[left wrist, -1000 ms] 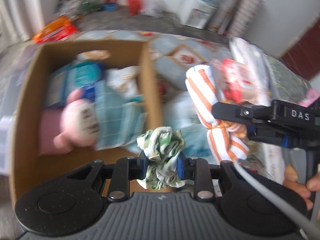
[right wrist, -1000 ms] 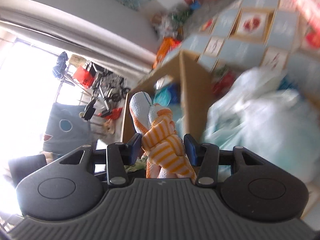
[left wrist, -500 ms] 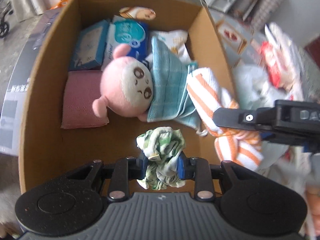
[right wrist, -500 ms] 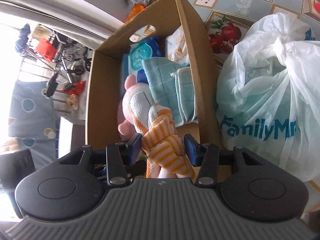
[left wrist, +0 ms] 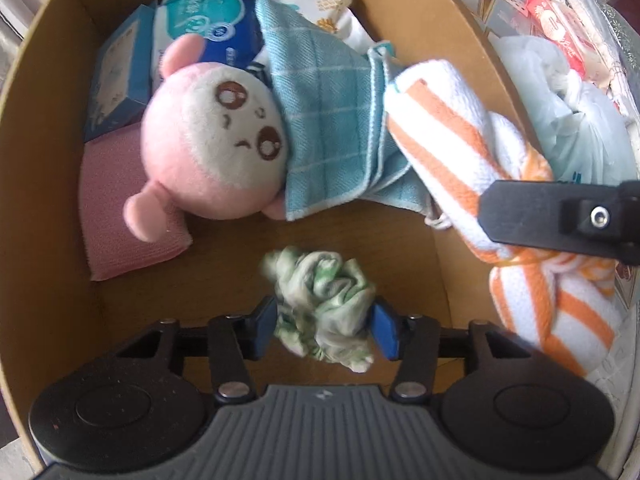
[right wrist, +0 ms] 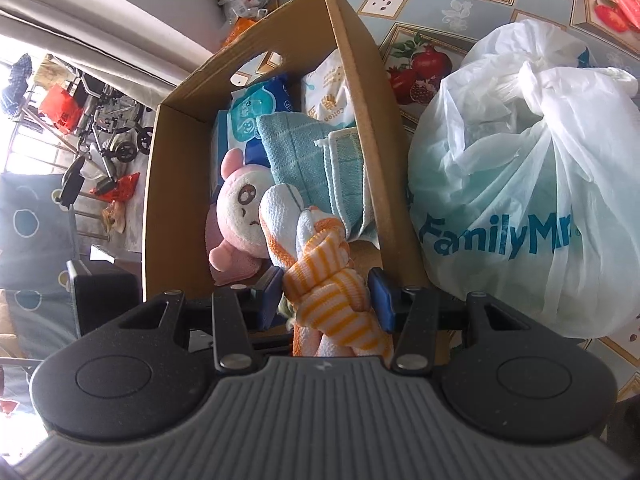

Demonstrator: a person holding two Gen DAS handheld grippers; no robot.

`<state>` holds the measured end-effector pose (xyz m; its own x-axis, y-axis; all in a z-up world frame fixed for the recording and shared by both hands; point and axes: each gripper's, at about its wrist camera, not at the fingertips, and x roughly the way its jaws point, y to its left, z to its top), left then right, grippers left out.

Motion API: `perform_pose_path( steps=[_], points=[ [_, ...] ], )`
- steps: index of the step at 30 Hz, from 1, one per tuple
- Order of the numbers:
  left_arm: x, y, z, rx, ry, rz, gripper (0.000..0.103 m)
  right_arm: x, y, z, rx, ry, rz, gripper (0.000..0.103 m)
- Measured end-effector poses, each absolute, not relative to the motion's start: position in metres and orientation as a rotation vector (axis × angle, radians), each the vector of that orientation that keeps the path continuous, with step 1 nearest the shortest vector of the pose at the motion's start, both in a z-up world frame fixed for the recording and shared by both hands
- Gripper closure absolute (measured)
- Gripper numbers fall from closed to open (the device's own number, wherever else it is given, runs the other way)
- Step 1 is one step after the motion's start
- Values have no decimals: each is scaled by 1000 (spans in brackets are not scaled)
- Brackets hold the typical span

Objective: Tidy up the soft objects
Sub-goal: 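Lower the scrunchie and striped cloth into the box and open both tools, then move both tools back to the gold tissue pack on the tablecloth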

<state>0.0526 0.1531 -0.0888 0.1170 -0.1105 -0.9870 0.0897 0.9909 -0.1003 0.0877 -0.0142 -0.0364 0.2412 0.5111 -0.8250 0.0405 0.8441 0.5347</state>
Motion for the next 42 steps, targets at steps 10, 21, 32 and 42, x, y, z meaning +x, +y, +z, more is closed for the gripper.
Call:
perform_pose_path(
  steps=[10, 21, 32, 42],
  points=[
    [47, 176, -75, -100, 1434, -117, 48, 92, 3, -29, 381, 1320, 350, 47],
    [54, 168, -96, -101, 1468, -109, 59, 90, -24, -11, 420, 1243, 352, 47],
    [60, 126, -110, -61, 1521, -249, 71, 91, -70, -13, 462, 1213, 239, 47],
    [59, 146, -78, -91, 1498, -125, 36, 81, -109, -22, 513, 1218, 178, 47]
  ],
)
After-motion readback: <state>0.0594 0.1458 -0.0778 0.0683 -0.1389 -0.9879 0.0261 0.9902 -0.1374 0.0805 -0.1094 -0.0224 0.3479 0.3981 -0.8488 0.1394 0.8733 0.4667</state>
